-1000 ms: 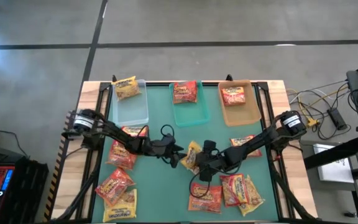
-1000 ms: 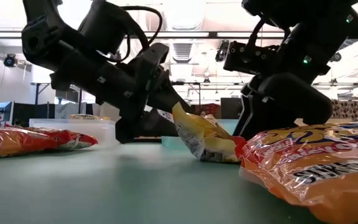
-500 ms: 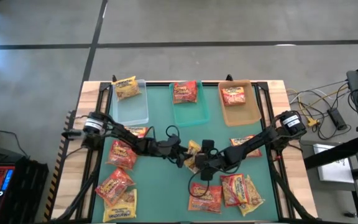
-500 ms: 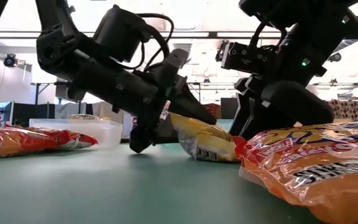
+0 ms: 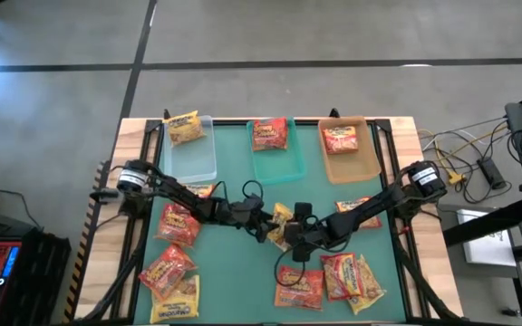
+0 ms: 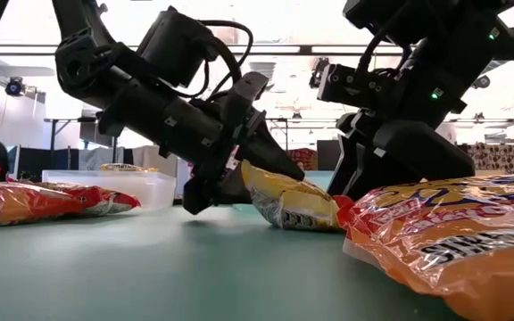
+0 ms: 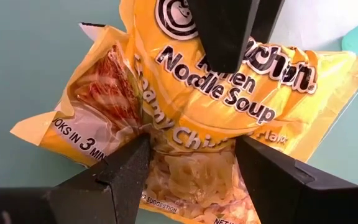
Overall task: Sort Maruchan noodles
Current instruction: Put the yellow noodle pack into the transparent bin
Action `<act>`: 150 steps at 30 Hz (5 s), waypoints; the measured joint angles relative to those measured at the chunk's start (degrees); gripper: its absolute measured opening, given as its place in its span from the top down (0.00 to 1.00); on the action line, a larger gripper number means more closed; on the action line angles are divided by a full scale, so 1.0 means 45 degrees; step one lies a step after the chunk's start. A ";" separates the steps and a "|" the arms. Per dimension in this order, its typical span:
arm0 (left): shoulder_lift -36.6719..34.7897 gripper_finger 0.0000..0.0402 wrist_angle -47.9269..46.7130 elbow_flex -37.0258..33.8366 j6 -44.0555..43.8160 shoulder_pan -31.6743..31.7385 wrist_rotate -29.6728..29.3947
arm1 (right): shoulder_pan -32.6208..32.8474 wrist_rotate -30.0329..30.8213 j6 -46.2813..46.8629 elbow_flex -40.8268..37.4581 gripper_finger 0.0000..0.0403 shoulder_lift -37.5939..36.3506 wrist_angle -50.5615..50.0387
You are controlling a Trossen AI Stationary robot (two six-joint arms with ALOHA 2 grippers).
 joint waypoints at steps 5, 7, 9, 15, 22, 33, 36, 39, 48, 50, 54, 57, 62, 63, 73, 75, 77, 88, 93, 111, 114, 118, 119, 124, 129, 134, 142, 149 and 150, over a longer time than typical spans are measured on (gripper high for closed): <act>-0.0454 0.49 -0.0369 -0.0060 0.0520 0.0324 0.0797 | 0.0000 -0.0056 0.0090 -0.0018 0.43 0.0029 -0.0040; -0.0797 0.49 -0.0775 -0.0060 0.0690 0.0470 0.0815 | 0.0001 -0.0092 0.0129 -0.0063 0.43 0.0029 -0.0040; -0.1112 0.49 -0.1376 -0.0060 0.0931 0.0579 0.0797 | 0.0010 -0.0102 0.0152 -0.0073 0.43 0.0029 -0.0055; -0.1327 0.49 -0.1999 -0.0065 0.0944 0.0648 0.0549 | 0.0019 -0.0136 0.0448 -0.0082 0.43 0.0029 -0.0084; -0.1303 0.49 -0.2259 -0.0075 0.0053 0.0595 0.0648 | 0.0019 -0.0136 0.0326 -0.0082 0.43 0.0029 -0.0054; -0.1293 0.49 -0.2688 -0.0050 -0.0532 0.0215 0.1142 | -0.0005 -0.0040 -0.0773 -0.0083 0.44 0.0050 0.0517; -0.1293 0.49 -0.2689 -0.0050 -0.0641 0.0132 0.1226 | -0.0071 -0.0103 -0.1223 -0.0039 0.44 0.0069 0.0829; -0.1293 0.49 -0.2665 -0.0030 -0.0656 0.0083 0.1371 | -0.0203 -0.0190 -0.1367 -0.0034 0.44 0.0073 0.0939; -0.1293 0.49 -0.2599 0.0027 -0.0604 0.0068 0.1867 | -0.0446 -0.0243 -0.2455 -0.0034 0.44 0.0072 0.1506; -0.1295 0.49 -0.2576 0.0027 -0.0615 0.0065 0.1903 | -0.0490 -0.0191 -0.2687 -0.0034 0.44 0.0073 0.1752; -0.1298 0.49 -0.2554 0.0030 -0.0631 0.0094 0.1902 | -0.0621 -0.0199 -0.2685 -0.0034 0.44 0.0073 0.1817; -0.1298 0.49 -0.2315 0.0032 -0.0652 0.0112 0.1836 | -0.0702 -0.0181 -0.2634 -0.0029 0.44 0.0077 0.1940; -0.1298 0.49 -0.2106 0.0032 -0.0579 0.0124 0.1759 | -0.0719 -0.0090 -0.2553 -0.0014 0.44 0.0083 0.2014; -0.1298 0.49 -0.2111 0.0032 -0.0555 0.0128 0.1759 | -0.0719 -0.0085 -0.2553 -0.0011 0.44 0.0083 0.2024; -0.1298 0.50 -0.2228 0.0032 0.0091 0.0201 0.1794 | -0.0719 -0.0034 -0.2564 0.0015 0.44 0.0083 0.2024; -0.1298 0.51 -0.2228 0.0032 0.0121 0.0265 0.1831 | -0.0719 -0.0019 -0.2565 0.0015 0.44 0.0083 0.2019; -0.1298 0.53 -0.2232 0.0032 0.0117 0.0325 0.1831 | -0.0724 0.0005 -0.2563 0.0015 0.44 0.0083 0.2010; -0.1298 0.52 -0.2171 0.0032 0.0974 0.0473 0.1913 | -0.0729 0.0054 -0.2663 0.0029 0.44 0.0058 0.1975; -0.1293 0.47 -0.2152 0.0032 0.1272 0.0473 0.2130 | -0.0729 0.0044 -0.2654 0.0038 0.44 0.0049 0.1979; -0.1491 0.44 -0.2178 0.0047 0.0018 0.1155 0.3513 | -0.0746 -0.0415 -0.0167 0.0123 0.44 0.0000 0.1118; -0.1526 0.44 -0.2338 0.0047 0.0257 0.1350 0.3549 | -0.0743 -0.0432 0.0081 0.0105 0.44 0.0000 0.0765; -0.1414 0.44 -0.2370 0.0047 0.0201 0.1453 0.3538 | -0.0743 -0.0432 0.0147 0.0083 0.44 0.0000 0.0794; -0.1293 0.44 -0.2345 0.0052 0.0072 0.1444 0.3537 | -0.0743 -0.0441 0.0119 0.0083 0.44 0.0000 0.0833; -0.0561 0.44 -0.1607 0.0086 -0.1076 0.1419 0.3588 | -0.0753 -0.0466 -0.0314 0.0044 0.44 0.0000 0.1400; -0.0302 0.44 -0.0921 0.0071 -0.1172 0.1425 0.3954 | -0.0772 -0.0466 -0.0371 0.0034 0.44 0.0010 0.1470; -0.0265 0.44 -0.1007 0.0204 -0.1120 0.1425 0.4082 | -0.0772 -0.0476 -0.0343 0.0028 0.44 0.0015 0.1511; -0.0058 0.46 -0.0906 0.0251 -0.1142 0.1425 0.4082 | -0.0767 -0.0371 -0.0679 0.0020 0.44 0.0019 0.1699; -0.0050 0.60 -0.0949 0.0265 -0.1134 0.1450 0.4706 | -0.0767 -0.0597 -0.0280 0.0025 0.44 -0.0257 0.1584; -0.0050 0.62 -0.0935 0.0262 -0.1124 0.1453 0.4780 | -0.0769 -0.0727 -0.0026 0.0022 0.44 -0.0369 0.1524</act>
